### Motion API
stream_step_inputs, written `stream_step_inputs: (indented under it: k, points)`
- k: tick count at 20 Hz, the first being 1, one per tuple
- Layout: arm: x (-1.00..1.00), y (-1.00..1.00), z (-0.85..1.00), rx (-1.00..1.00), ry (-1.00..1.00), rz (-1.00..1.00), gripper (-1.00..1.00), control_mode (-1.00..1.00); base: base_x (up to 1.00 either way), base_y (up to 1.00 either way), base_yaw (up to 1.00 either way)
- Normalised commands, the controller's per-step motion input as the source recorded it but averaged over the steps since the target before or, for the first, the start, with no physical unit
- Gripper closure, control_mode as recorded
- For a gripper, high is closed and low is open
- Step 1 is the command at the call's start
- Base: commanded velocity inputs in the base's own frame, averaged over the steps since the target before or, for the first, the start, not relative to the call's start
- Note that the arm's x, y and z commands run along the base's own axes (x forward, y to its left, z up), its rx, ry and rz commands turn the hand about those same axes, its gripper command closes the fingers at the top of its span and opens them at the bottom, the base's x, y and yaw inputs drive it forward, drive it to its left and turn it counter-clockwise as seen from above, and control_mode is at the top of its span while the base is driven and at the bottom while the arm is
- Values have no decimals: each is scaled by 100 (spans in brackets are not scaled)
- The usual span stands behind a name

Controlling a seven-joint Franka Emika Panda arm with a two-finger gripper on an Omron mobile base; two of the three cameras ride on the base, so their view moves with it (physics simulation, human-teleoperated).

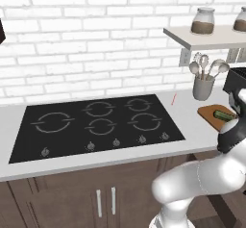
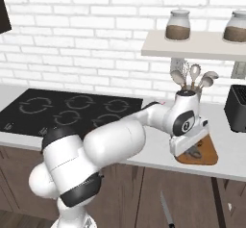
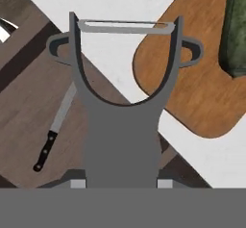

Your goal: Place the appropriate cutting tool for cutting the cucumber skin on the cutting board.

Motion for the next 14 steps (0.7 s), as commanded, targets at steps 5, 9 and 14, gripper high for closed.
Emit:
stream_step_inputs:
  k: [5,9,14]
  points:
    - [67,-3,-51,2,1,14,100,-100,0,0,0]
    - [61,-16,-54,4,0,13,100,-100,0,0,0]
    - [60,-25,-39,9,0,12,100,-100,0,0,0]
